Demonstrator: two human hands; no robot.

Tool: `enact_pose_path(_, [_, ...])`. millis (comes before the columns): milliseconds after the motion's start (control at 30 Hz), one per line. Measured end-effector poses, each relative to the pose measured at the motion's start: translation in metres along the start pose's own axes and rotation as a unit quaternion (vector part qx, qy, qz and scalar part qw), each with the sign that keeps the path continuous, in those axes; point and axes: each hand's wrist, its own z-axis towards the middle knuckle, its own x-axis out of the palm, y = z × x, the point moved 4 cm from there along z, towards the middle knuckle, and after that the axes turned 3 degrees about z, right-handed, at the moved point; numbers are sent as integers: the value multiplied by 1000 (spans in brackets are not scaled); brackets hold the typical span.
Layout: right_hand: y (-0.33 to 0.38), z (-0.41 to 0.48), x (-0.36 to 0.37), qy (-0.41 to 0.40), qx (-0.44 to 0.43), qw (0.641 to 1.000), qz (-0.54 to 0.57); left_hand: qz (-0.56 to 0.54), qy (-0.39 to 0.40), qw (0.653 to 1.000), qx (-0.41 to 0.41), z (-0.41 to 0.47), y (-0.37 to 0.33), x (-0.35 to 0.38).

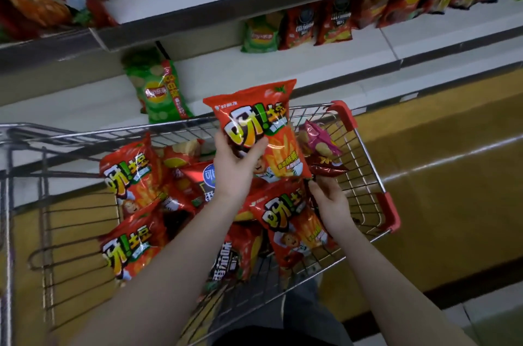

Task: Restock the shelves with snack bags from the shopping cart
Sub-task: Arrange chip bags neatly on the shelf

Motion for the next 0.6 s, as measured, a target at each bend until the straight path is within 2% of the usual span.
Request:
enact_pose_path(167, [-24, 4, 22, 66, 31, 994, -85, -43, -4, 997, -69, -12, 25, -35])
enact_pose_path(300, [-31, 9, 30, 72, 12, 988, -139, -66, -5, 993, -99, -18, 35, -44])
enact_pose_path(467, [-30, 11, 33, 39, 20, 993, -109, -58, 2, 992, -108, -22, 39, -51])
enact_pose_path(600, [-9, 0, 30, 35, -21, 998, -43, -75, -2, 991, -112, -29, 28, -61])
